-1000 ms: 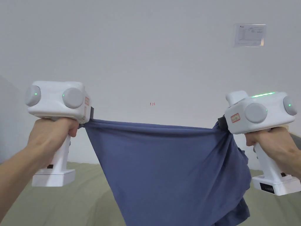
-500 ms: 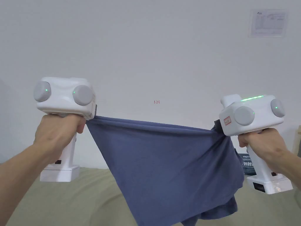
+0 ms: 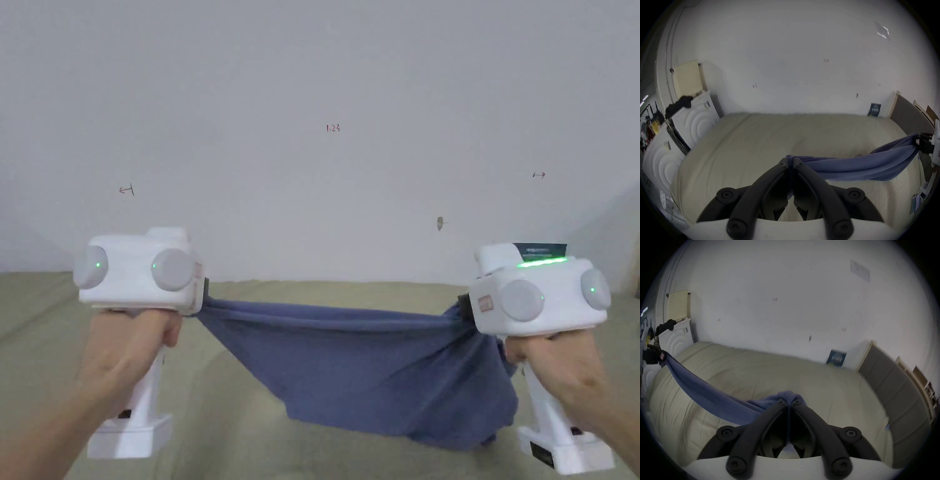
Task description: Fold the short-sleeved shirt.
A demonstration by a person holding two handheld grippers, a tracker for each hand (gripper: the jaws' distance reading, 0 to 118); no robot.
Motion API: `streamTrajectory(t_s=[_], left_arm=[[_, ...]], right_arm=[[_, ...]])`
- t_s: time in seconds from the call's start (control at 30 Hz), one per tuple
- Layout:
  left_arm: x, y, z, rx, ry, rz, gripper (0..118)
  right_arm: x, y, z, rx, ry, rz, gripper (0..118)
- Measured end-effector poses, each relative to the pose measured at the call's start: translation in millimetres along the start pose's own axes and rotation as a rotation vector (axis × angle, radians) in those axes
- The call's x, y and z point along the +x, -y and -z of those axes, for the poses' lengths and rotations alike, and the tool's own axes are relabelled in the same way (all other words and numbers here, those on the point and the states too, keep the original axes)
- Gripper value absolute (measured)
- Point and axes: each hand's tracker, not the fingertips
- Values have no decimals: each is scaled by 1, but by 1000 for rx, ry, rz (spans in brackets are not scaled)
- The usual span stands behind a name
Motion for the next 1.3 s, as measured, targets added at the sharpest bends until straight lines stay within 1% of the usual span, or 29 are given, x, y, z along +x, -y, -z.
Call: streamTrajectory(t_s=[0.03,0.07,0.17,0.2,0.23,0.33,0.37,0.4,0.43,0.5,0.6,0.63,0.77,0.87,1.07,1.1,1.13,1.17,1.2,1.23,1.27,1.3], left_arm=[[0,18,2,-29,8,5,0],[-4,39,3,-48,20,9,0],[-8,104,-3,-125,47,21,0],[-16,124,-6,-156,65,-1,0],[-19,141,-10,-181,79,-12,0],[-32,188,-30,-215,84,-12,0],[-37,202,-38,-217,79,-24,0],[-41,212,-44,-235,86,-23,0],[-44,226,-53,-247,83,-21,0],[-59,249,-70,-267,77,-22,0],[-81,283,-96,-300,79,-52,0],[-88,293,-104,-304,82,-63,0],[-107,331,-139,-330,83,-73,0],[-120,354,-151,-356,95,-83,0],[-126,366,-156,-359,122,-94,0],[-128,365,-157,-351,128,-95,2],[-124,364,-159,-342,138,-92,20],[-125,363,-162,-331,148,-82,63],[-125,362,-163,-328,144,-66,108],[-126,362,-163,-336,136,-51,116],[-126,354,-176,-221,154,-10,114],[-129,349,-182,-273,133,-32,114]], right_arm=[[2,21,3,-23,-41,39,3],[1,44,1,-45,-50,51,3],[-4,110,-11,-101,-42,40,3],[-6,131,-18,-124,-47,65,3],[-8,147,-25,-162,-61,63,3],[-15,197,-56,-166,-68,93,3],[-18,212,-67,-178,-73,125,3],[-21,223,-77,-201,-96,126,3],[-25,236,-89,-197,-87,131,3],[-32,260,-110,-206,-102,136,3],[-43,294,-142,-210,-121,205,3],[-46,304,-151,-215,-131,211,3],[-59,346,-182,-230,-133,200,3],[-66,370,-197,-246,-133,207,3],[-69,375,-198,-248,-122,225,4],[-65,372,-201,-245,-128,224,9],[-66,370,-204,-244,-110,219,43],[-64,369,-209,-234,-96,211,86],[-62,370,-214,-227,-106,213,116],[-65,360,-231,-218,-112,224,118],[-61,360,-243,-174,-98,239,118],[-58,358,-249,-173,-117,236,118]])
